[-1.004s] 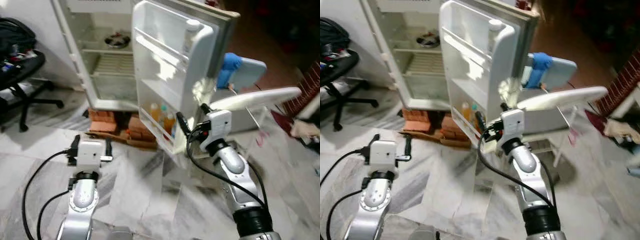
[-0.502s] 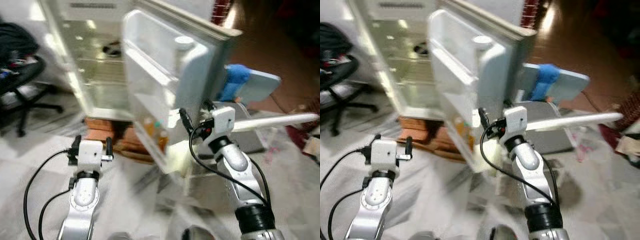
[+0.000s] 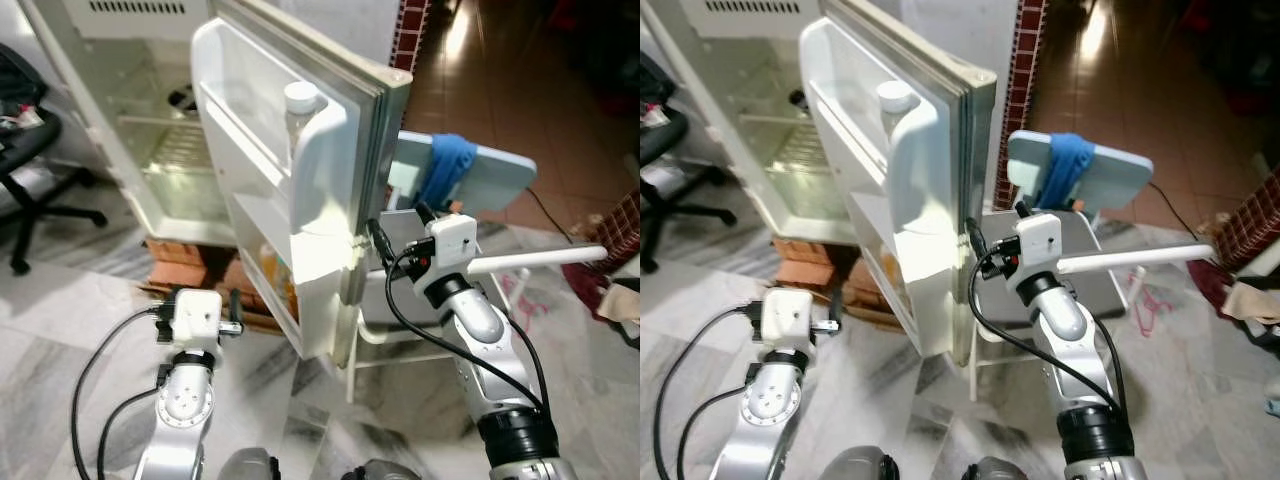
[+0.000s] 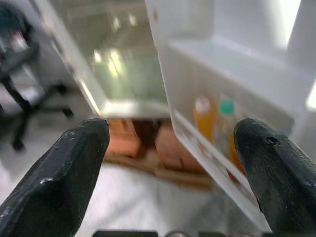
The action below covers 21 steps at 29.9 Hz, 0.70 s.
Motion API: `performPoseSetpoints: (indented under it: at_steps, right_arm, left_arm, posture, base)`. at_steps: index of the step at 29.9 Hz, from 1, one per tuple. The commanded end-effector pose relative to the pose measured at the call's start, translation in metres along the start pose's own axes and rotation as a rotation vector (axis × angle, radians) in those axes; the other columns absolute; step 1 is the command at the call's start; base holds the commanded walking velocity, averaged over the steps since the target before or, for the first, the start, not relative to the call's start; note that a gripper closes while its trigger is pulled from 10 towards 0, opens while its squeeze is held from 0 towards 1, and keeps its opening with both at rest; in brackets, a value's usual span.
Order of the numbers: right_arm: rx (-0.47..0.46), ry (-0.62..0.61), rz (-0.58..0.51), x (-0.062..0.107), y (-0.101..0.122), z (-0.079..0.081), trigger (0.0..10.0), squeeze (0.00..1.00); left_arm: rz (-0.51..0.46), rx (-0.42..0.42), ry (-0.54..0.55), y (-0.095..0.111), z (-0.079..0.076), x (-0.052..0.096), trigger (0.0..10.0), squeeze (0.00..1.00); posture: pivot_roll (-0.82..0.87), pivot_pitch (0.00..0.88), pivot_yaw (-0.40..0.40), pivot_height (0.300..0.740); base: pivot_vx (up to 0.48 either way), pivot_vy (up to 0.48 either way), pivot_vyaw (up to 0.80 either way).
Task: Restocking fridge
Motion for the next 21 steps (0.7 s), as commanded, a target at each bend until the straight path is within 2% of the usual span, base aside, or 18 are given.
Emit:
performPoseSetpoints:
  at_steps: [1,3,7,8,10,13,14,16,17,18,19,20,21]
  right_arm:
    - [-0.010,0.021,-0.038,-0.012,0.013,-0.002,10.0,0.00]
    - [-0.007,0.017,-0.053,-0.019,0.018,-0.006,10.0,0.00]
    - [-0.021,0.003,-0.092,-0.046,0.037,-0.012,10.0,0.00]
    - [-0.028,0.003,-0.097,-0.049,0.040,-0.012,10.0,0.00]
    - [-0.041,0.008,-0.103,-0.053,0.043,-0.011,10.0,0.00]
    - [-0.098,0.079,-0.139,-0.061,0.057,0.001,10.0,0.00]
    - [-0.252,0.243,-0.179,-0.057,0.071,0.022,10.0,0.00]
    - [-0.415,0.466,-0.237,-0.040,0.091,0.044,10.0,0.00]
    - [-0.415,0.466,-0.237,-0.040,0.091,0.044,10.0,0.00]
    - [-0.460,0.611,-0.272,-0.022,0.101,0.052,10.0,0.00]
    - [-0.460,0.611,-0.272,-0.022,0.101,0.052,10.0,0.00]
    - [-0.506,0.717,-0.263,-0.006,0.099,0.054,10.0,0.00]
    - [-0.506,0.717,-0.263,-0.006,0.099,0.054,10.0,0.00]
  left_arm:
    - [0.062,0.047,0.031,-0.011,0.009,0.001,10.0,0.00]
    - [0.076,0.079,0.059,-0.013,0.016,0.002,10.0,0.00]
    - [0.147,0.116,0.113,-0.029,0.039,0.021,10.0,0.00]
    - [0.152,0.120,0.123,-0.031,0.041,0.023,10.0,0.00]
    - [0.159,0.129,0.135,-0.032,0.045,0.024,10.0,0.00]
    - [0.158,0.117,0.149,-0.031,0.049,0.026,10.0,0.00]
    - [0.152,0.117,0.151,-0.030,0.048,0.026,10.0,0.00]
    - [0.150,0.114,0.150,-0.030,0.047,0.027,10.0,0.00]
    - [0.150,0.114,0.150,-0.030,0.047,0.027,10.0,0.00]
    - [0.154,0.115,0.151,-0.030,0.048,0.028,10.0,0.00]
    - [0.154,0.115,0.151,-0.030,0.048,0.028,10.0,0.00]
    - [0.159,0.121,0.156,-0.031,0.049,0.030,10.0,0.00]
    - [0.159,0.121,0.156,-0.031,0.049,0.030,10.0,0.00]
  posture:
    - [0.11,0.024,0.011,0.740]
    - [0.11,0.024,0.012,0.740]
    - [0.13,0.027,0.002,0.740]
    - [0.13,0.027,0.002,0.740]
    - [0.14,0.029,-0.002,0.740]
    - [0.16,0.028,-0.015,0.740]
    - [0.16,0.028,-0.019,0.740]
    - [0.16,0.028,-0.022,0.740]
    - [0.16,0.028,-0.022,0.740]
    - [0.16,0.027,-0.025,0.740]
    - [0.16,0.027,-0.025,0.740]
    - [0.17,0.031,-0.035,0.740]
    - [0.17,0.031,-0.035,0.740]
  base:
    - [0.000,0.000,0.00]
    - [0.000,0.000,0.00]
    - [0.000,0.000,0.00]
    - [0.000,0.000,0.00]
    - [0.000,0.000,0.00]
    - [0.000,0.000,0.00]
    - [0.000,0.000,0.00]
    - [0.000,0.000,0.00]
    - [0.000,0.000,0.00]
    - [0.000,0.000,0.00]
    - [0.000,0.000,0.00]
    - [0.000,0.000,0.00]
    - [0.000,0.000,0.00]
Point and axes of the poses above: a point about 5 cm out from each wrist's last joint towards the gripper, its own x axis pointing back from the gripper into the wrist, its own y axis along the axis of the wrist's last joint, z = x × y, the point moved 5 cm from there along -x, pointing out of the wrist towards the gripper, and after that the axes turned 13 degrees about x, right-handed, at the moved point
